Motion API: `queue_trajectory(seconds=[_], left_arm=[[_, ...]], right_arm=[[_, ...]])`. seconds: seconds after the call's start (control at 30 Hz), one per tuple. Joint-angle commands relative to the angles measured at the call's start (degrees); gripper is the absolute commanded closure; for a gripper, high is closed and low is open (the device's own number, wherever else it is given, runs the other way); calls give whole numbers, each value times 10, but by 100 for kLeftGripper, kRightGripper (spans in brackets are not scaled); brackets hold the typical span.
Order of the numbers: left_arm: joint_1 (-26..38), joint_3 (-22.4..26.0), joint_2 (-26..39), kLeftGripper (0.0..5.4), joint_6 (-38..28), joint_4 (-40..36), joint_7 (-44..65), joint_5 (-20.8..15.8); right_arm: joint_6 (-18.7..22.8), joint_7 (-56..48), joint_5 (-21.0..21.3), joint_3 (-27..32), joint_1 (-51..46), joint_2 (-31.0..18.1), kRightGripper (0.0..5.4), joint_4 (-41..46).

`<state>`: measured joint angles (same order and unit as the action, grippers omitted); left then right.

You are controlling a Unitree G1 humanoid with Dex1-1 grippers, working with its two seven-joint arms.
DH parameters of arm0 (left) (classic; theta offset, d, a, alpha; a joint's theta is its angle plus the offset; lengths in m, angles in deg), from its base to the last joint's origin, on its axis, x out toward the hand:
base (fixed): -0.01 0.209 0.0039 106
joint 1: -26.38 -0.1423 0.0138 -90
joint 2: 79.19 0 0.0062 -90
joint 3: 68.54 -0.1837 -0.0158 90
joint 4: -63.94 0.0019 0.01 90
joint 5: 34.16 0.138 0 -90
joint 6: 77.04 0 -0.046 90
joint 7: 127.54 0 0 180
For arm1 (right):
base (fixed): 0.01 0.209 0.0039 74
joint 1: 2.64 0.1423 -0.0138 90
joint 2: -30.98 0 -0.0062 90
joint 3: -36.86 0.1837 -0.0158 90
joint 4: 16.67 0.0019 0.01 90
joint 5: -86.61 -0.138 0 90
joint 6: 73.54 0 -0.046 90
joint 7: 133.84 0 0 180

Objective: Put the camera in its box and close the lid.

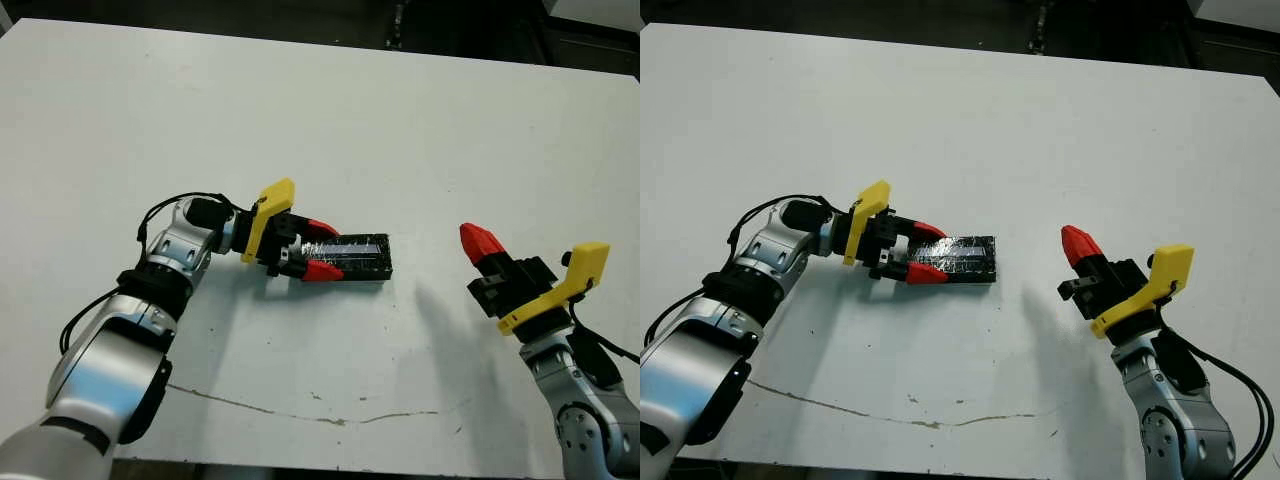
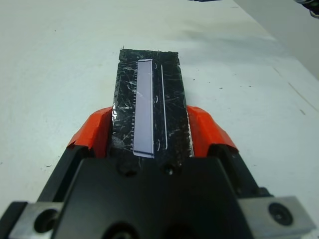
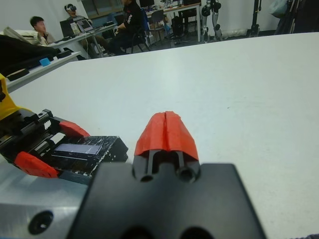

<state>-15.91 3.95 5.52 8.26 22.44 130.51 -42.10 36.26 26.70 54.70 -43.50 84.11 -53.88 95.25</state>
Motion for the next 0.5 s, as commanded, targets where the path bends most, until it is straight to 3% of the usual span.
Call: queue_trajectory(seconds=[0.03,0.27,0.5], left_arm=[[-8,-40,-63,225,-3,0,-22,40],[-18,-72,-41,225,49,-73,-71,87],[-21,-73,-31,225,91,-84,-71,95]], right_arm=[[-1,0,4,3,-6,-7,540,-2],[0,0,3,4,-7,-5,540,-1],[3,1,0,4,-7,-5,540,-1]])
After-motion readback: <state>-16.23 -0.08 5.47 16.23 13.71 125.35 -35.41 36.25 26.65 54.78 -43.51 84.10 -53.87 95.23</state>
